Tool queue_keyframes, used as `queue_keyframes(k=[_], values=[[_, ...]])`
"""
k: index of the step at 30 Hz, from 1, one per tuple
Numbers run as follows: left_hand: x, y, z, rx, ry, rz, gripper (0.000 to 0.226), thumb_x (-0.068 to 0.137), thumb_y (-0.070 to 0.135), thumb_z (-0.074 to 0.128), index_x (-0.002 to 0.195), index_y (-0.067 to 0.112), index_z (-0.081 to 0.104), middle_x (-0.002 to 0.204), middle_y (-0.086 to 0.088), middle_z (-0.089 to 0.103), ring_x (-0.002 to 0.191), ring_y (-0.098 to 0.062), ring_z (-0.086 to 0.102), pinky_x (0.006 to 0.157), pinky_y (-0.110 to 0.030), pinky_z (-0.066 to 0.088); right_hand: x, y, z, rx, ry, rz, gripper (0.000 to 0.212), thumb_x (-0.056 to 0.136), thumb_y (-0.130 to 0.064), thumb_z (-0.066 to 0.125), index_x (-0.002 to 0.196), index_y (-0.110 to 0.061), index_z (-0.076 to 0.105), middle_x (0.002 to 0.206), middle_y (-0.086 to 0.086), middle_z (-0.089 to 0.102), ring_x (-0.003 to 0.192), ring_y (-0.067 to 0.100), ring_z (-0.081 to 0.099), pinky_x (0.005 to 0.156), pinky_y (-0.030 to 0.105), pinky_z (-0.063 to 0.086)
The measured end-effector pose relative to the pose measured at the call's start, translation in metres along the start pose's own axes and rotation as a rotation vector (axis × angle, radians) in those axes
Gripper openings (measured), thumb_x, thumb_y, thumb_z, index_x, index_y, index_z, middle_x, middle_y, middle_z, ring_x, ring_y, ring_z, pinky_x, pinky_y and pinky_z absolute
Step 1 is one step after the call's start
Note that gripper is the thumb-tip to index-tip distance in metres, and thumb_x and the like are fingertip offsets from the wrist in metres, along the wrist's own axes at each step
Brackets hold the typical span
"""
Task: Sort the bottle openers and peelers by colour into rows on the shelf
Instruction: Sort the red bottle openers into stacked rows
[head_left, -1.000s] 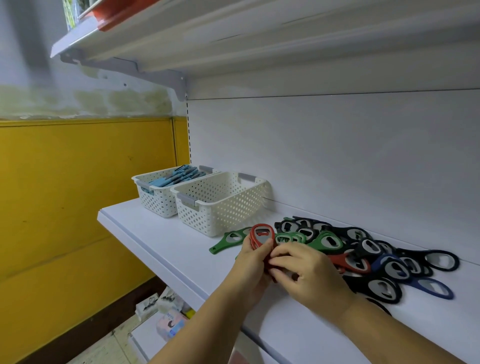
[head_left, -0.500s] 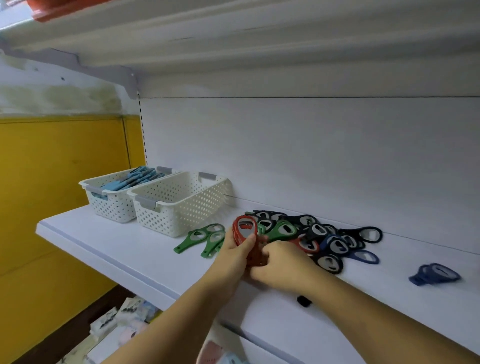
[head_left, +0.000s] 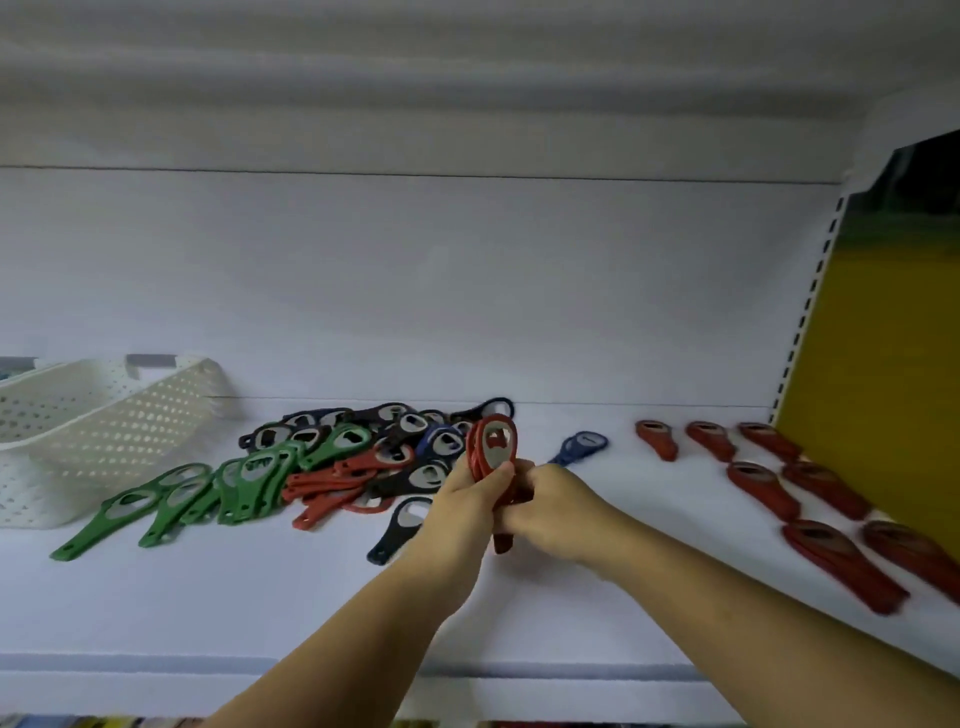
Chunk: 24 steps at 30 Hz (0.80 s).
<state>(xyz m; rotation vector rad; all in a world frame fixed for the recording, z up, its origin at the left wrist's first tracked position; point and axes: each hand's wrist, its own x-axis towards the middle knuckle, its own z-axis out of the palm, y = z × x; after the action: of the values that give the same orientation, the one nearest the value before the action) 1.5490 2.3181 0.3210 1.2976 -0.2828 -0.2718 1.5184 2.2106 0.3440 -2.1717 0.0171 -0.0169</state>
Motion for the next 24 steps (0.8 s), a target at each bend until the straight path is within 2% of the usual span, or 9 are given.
queue_keyframes(k=[5,7,9,11,14,17,20,22,24], values=[[-0.003,-0.017,0.057,0.046,-0.124,-0.073,0.021,0.099,0.020,0.045,0.114,0.025,0.059,0.109,-0.008,0.068,0.103,-0.023,0.062,0.087,-0.038,0.048,-0.023,0.033,-0.038,-0.036,0.123,0.044,0.016,0.083,-0.009,0.055,0.084,-0.024,0.060,0.071,-0.003,0.067,0.066,0.008,0.065,0.058,0.016,0.046],[-0.004,-0.020,0.073,0.059,-0.171,-0.081,0.024,0.100,0.020,0.044,0.120,0.026,0.055,0.113,-0.006,0.065,0.103,-0.020,0.061,0.085,-0.037,0.050,-0.031,0.045,-0.051,-0.066,0.146,0.044,0.014,0.081,-0.011,0.060,0.083,-0.025,0.060,0.067,-0.005,0.066,0.062,0.006,0.063,0.055,0.016,0.044],[-0.004,-0.023,0.085,0.073,-0.238,-0.079,0.029,0.098,0.020,0.047,0.127,0.022,0.050,0.116,-0.007,0.064,0.101,-0.021,0.061,0.072,-0.033,0.050,-0.040,0.053,-0.064,-0.058,0.150,0.040,0.016,0.080,-0.009,0.064,0.077,-0.024,0.060,0.061,-0.006,0.065,0.054,0.002,0.061,0.051,0.015,0.043],[-0.002,-0.027,0.089,0.137,-0.366,-0.056,0.045,0.092,0.020,0.057,0.134,0.021,0.042,0.116,-0.006,0.063,0.098,-0.019,0.061,0.070,-0.030,0.050,-0.047,0.061,-0.076,-0.057,0.121,0.037,0.020,0.080,-0.007,0.064,0.071,-0.024,0.061,0.063,-0.008,0.064,0.058,0.001,0.059,0.055,0.015,0.044],[0.003,-0.024,0.085,0.342,-0.576,-0.013,0.064,0.085,0.011,0.065,0.139,0.023,0.032,0.114,-0.001,0.063,0.103,-0.012,0.061,0.086,-0.031,0.053,-0.052,0.076,-0.088,-0.080,0.092,0.051,0.005,0.074,-0.020,0.064,0.075,-0.015,0.067,0.072,-0.004,0.064,0.069,0.007,0.056,0.066,0.023,0.046],[0.010,-0.014,0.079,0.505,-0.642,0.062,0.070,0.085,0.003,0.065,0.143,0.017,0.030,0.106,0.008,0.064,0.104,-0.006,0.060,0.093,-0.027,0.049,-0.053,0.086,-0.088,-0.014,0.099,0.066,0.031,0.071,-0.026,0.068,0.091,-0.003,0.069,0.076,0.010,0.065,0.071,0.014,0.057,0.068,0.031,0.048],[0.015,-0.002,0.076,0.547,-0.667,0.084,0.094,0.084,-0.002,0.065,0.147,0.039,0.008,0.120,0.014,0.057,0.114,-0.007,0.058,0.101,-0.029,0.046,-0.053,0.093,-0.087,0.060,0.093,0.025,0.012,0.076,-0.009,0.070,0.086,-0.003,0.069,0.071,0.010,0.064,0.067,0.014,0.059,0.066,0.028,0.050],[0.018,0.005,0.076,0.602,-0.672,0.142,0.096,0.083,-0.002,0.068,0.141,0.050,0.013,0.124,0.005,0.059,0.110,-0.009,0.062,0.097,-0.028,0.049,-0.054,0.096,-0.088,0.124,0.073,0.003,0.010,0.077,0.000,0.067,0.076,-0.009,0.066,0.064,0.003,0.061,0.062,0.013,0.060,0.064,0.026,0.050],[0.020,0.008,0.077,0.657,-0.655,0.209,0.090,0.078,0.001,0.074,0.134,0.055,0.028,0.119,0.000,0.062,0.106,-0.008,0.063,0.094,-0.025,0.051,-0.055,0.100,-0.088,0.160,0.064,-0.002,0.010,0.073,-0.005,0.068,0.072,-0.014,0.065,0.064,0.004,0.061,0.064,0.014,0.062,0.066,0.028,0.052]])
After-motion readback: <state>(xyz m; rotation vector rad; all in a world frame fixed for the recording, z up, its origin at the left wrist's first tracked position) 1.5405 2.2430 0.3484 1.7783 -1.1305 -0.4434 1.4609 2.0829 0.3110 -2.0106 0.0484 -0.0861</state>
